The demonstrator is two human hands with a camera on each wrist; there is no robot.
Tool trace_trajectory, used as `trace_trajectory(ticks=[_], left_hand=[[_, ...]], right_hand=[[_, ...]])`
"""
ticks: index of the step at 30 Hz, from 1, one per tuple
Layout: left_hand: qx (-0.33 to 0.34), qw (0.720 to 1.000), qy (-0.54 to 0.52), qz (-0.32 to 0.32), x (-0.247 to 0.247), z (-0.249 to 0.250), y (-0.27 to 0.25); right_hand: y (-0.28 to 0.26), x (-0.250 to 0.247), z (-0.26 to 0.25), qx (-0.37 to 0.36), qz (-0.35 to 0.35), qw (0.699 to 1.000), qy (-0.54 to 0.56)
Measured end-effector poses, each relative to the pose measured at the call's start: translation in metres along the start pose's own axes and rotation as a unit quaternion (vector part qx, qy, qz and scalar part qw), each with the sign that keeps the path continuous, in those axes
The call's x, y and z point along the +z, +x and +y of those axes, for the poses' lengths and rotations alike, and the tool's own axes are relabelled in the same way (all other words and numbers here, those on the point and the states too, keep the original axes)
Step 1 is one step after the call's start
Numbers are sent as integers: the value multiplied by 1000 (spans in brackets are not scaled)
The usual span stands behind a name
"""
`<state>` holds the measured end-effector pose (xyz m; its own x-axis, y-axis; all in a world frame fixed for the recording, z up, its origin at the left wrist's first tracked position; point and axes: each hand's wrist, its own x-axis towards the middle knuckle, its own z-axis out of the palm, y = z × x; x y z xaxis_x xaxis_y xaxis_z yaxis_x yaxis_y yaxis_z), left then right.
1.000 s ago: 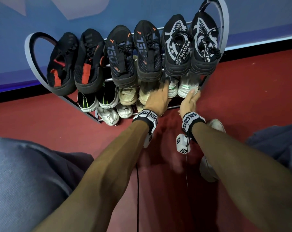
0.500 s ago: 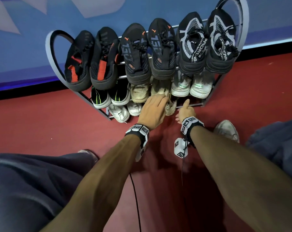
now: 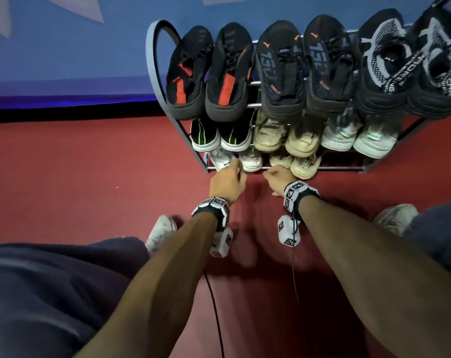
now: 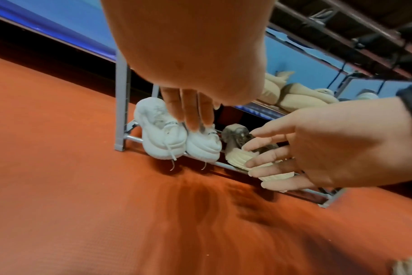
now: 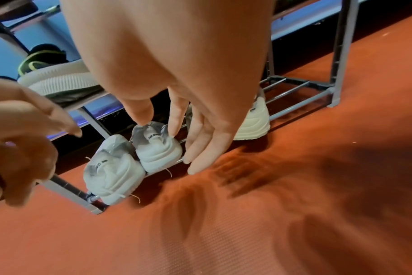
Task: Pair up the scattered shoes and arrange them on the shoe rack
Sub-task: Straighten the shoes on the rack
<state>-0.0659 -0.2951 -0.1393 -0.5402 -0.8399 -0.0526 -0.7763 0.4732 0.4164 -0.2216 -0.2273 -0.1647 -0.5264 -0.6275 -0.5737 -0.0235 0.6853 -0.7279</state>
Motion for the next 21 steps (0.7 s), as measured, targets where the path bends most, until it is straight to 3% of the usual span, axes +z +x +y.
trace_trajectory(ticks=[4,7,10,14,18,21], left_hand=[[-118,992,-11,-52,9,-40,12],[-212,972,-80,-53,15,-60,21],[-249,959,-127,-48,22,-64,29],[-286,939,-185,-45,39,-70,35],[-362,885,-287,-54,69,-79,35],[-400,829,-388,-46,89,-87,33]], right_hand=[[17,18,-12,-19,23,999,-44],[32,29,-15,-27,31,998,-52],[49,42,-13,-35,27,998,-53],[73,56,-5,17,22,1000,6],[82,61,-14,94,27,982,162],[84,62,-21,98,20,976,191]])
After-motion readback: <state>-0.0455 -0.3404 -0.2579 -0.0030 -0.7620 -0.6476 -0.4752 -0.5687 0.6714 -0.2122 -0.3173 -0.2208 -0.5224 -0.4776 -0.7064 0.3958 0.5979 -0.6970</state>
